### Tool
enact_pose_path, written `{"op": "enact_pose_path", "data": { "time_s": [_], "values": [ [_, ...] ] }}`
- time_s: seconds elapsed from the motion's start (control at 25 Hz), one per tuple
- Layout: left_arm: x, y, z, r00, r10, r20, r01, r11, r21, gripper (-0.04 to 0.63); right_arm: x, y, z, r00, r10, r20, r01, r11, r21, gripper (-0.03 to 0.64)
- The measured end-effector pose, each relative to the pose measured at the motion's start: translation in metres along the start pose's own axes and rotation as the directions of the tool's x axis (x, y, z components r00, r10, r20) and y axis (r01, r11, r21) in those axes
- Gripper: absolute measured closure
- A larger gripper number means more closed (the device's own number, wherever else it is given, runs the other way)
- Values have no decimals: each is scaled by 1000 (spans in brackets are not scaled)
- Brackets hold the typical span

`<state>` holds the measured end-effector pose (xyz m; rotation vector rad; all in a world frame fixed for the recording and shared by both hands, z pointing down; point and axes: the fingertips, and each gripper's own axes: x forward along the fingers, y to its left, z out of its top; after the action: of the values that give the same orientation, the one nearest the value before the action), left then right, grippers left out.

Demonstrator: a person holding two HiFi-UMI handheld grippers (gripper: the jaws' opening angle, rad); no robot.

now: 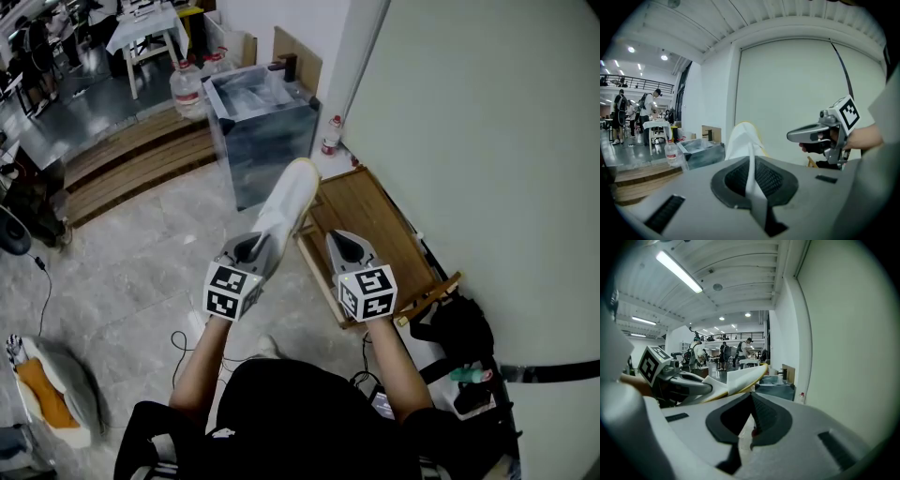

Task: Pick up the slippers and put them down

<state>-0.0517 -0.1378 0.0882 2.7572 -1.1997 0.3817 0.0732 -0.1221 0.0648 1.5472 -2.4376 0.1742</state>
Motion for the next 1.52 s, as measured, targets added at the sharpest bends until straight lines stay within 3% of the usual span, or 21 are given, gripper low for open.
{"op": "enact_pose_path", "data": {
  "time_s": [0.68, 0.88, 1.52],
  "values": [
    [-49, -87, -14, 998, 64, -12, -64, 998, -20, 580, -89, 20, -30, 997, 81, 10, -81, 997, 15, 624],
    [-75, -109, -16, 996, 84, -8, -84, 994, -66, 580, -116, 33, -45, 995, 96, -4, -96, 995, 13, 624],
    [-116, -174, -50, 993, 110, -41, -111, 993, -38, 580, -183, 49, -73, 992, 128, 9, -128, 992, 16, 624]
  ]
}}
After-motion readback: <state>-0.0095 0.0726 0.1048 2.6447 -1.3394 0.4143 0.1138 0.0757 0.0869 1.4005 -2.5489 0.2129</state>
